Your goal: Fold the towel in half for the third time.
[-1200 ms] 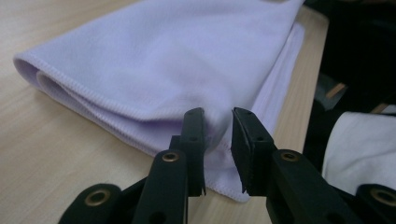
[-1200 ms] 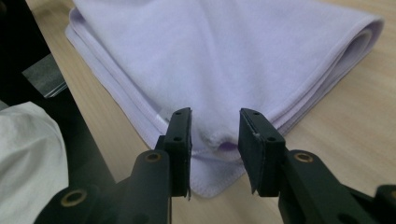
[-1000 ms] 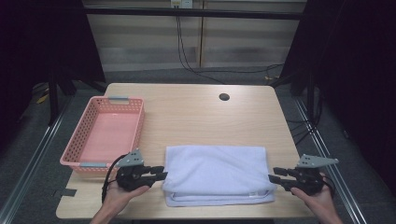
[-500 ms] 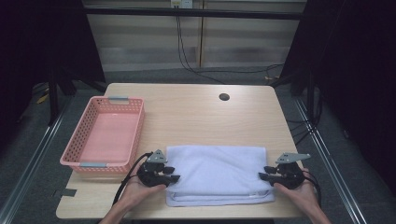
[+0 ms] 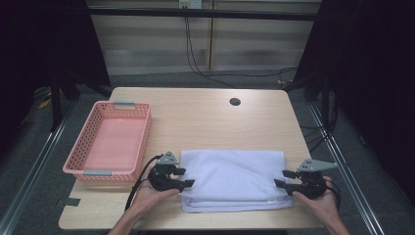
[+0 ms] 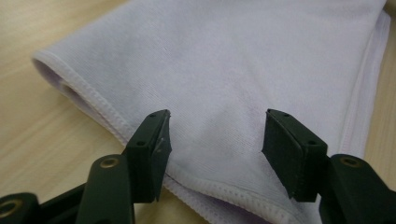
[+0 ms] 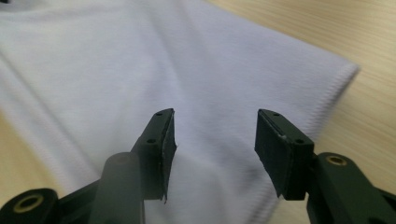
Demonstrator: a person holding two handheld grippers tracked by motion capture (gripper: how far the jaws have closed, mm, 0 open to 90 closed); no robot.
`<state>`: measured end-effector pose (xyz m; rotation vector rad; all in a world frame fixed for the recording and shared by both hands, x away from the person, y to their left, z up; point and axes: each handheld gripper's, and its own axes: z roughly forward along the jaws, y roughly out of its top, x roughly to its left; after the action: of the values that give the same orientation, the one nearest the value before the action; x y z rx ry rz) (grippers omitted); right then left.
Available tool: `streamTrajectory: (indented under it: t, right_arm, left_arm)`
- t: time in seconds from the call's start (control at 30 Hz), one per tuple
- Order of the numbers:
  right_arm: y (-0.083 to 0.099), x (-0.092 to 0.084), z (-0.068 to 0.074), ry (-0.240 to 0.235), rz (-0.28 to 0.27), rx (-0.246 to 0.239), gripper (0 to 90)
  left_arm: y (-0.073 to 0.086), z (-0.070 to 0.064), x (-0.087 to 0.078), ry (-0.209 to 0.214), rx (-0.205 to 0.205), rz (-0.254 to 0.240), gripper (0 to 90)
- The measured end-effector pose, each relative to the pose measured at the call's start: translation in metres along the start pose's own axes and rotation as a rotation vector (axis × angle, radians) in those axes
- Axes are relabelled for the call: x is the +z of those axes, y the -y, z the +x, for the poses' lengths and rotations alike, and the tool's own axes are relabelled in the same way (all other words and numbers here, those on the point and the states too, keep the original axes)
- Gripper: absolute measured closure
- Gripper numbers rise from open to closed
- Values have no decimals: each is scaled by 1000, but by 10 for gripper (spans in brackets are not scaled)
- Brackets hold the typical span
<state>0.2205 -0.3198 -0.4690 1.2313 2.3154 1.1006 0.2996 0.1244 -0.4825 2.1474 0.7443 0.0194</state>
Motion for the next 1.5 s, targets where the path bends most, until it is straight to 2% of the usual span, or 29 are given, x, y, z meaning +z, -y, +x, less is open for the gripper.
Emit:
streamTrajectory:
  t: [0.07, 0.1, 0.13, 0.17, 0.23, 0.27, 0.3, 0.37, 0.43, 0.47, 0.5, 0.53, 0.57, 0.6, 0.63, 0.67, 0.7, 0.73, 0.77, 0.8, 0.83, 0.97, 1.0, 1.2, 1.33, 1.4, 1.43, 1.47, 1.5]
  right_arm:
    - [-1, -3, 11, -24, -19, 0, 443]
    - [-3, -3, 16, -20, -31, 2, 423]
    - [-8, -1, 24, -17, -36, -6, 391]
    - [-8, -1, 24, -17, -36, -6, 391]
    - [-16, 6, 32, -37, -49, -18, 389]
    - [-21, 12, 37, -50, -39, -25, 387]
    - [-26, 18, 42, -72, -34, -43, 385]
    - [-36, 32, 54, -129, -29, -61, 382]
    - [-46, 46, 68, -190, -20, -75, 341]
    - [-54, 60, 81, -267, -5, -70, 331]
    - [-54, 60, 81, -267, -5, -70, 331]
    - [-63, 73, 95, -307, 2, -95, 336]
    - [-63, 73, 95, -307, 2, -95, 336]
    - [-67, 79, 103, -334, 9, -108, 350]
    - [-71, 84, 111, -346, 6, -123, 364]
    - [-77, 96, 127, -386, 8, -137, 393]
    - [-77, 96, 127, -386, 8, -137, 393]
    - [-81, 111, 142, -423, 32, -162, 425]
    - [-81, 111, 142, -423, 32, -162, 425]
    - [-86, 125, 154, -452, 37, -173, 437]
    - [-86, 125, 154, -452, 37, -173, 437]
    - [-90, 146, 171, -485, 66, -202, 446]
    - [-89, 152, 177, -488, 76, -222, 459]
    - [-77, 156, 184, -498, 89, -268, 415]
    - [-72, 153, 189, -467, 87, -308, 406]
    - [-68, 152, 194, -431, 65, -368, 407]
    - [-68, 151, 195, -422, 70, -364, 408]
    - [-67, 151, 196, -419, 63, -384, 415]
    - [-67, 151, 196, -419, 63, -384, 415]
  left_arm:
    - [-4, 4, -1, -18, -1, 5, 390]
    - [-6, 8, -2, -14, -9, -1, 388]
    - [-12, 16, -3, -29, -32, -2, 389]
    - [-12, 16, -3, -29, -32, -2, 388]
    - [-17, 22, -4, -44, -61, -51, 384]
    - [-20, 24, -3, -40, -63, -47, 383]
    - [-22, 27, -2, -46, -59, -38, 377]
    - [-26, 32, 0, -47, -73, -64, 368]
    - [-32, 36, 3, -71, -73, -35, 366]
    - [-36, 38, 4, -88, -73, -34, 363]
    - [-39, 40, 6, -86, -84, -35, 363]
    - [-41, 42, 7, -80, -86, -39, 348]
    - [-42, 44, 7, -83, -94, -55, 348]
    - [-42, 46, 8, -83, -100, -60, 346]
    - [-41, 47, 8, -82, -110, -61, 339]
    - [-40, 47, 9, -84, -115, -59, 318]
    - [-38, 47, 8, -94, -107, -49, 318]
    - [-36, 46, 7, -98, -107, -49, 313]
    - [-34, 46, 7, -95, -109, -44, 313]
    - [-33, 45, 7, -97, -103, -35, 295]
    - [-31, 45, 6, -100, -103, -33, 295]
    - [-29, 43, 6, -92, -100, -33, 285]
    - [-29, 44, 6, -89, -99, -34, 281]
    - [-29, 45, 8, -84, -97, -33, 272]
    - [-29, 46, 8, -95, -112, -39, 272]
    - [-29, 48, 7, -96, -116, -42, 272]
    - [-29, 48, 7, -106, -119, -45, 272]
    - [-29, 49, 6, -114, -126, -50, 272]
    - [-29, 49, 6, -108, -135, -59, 272]
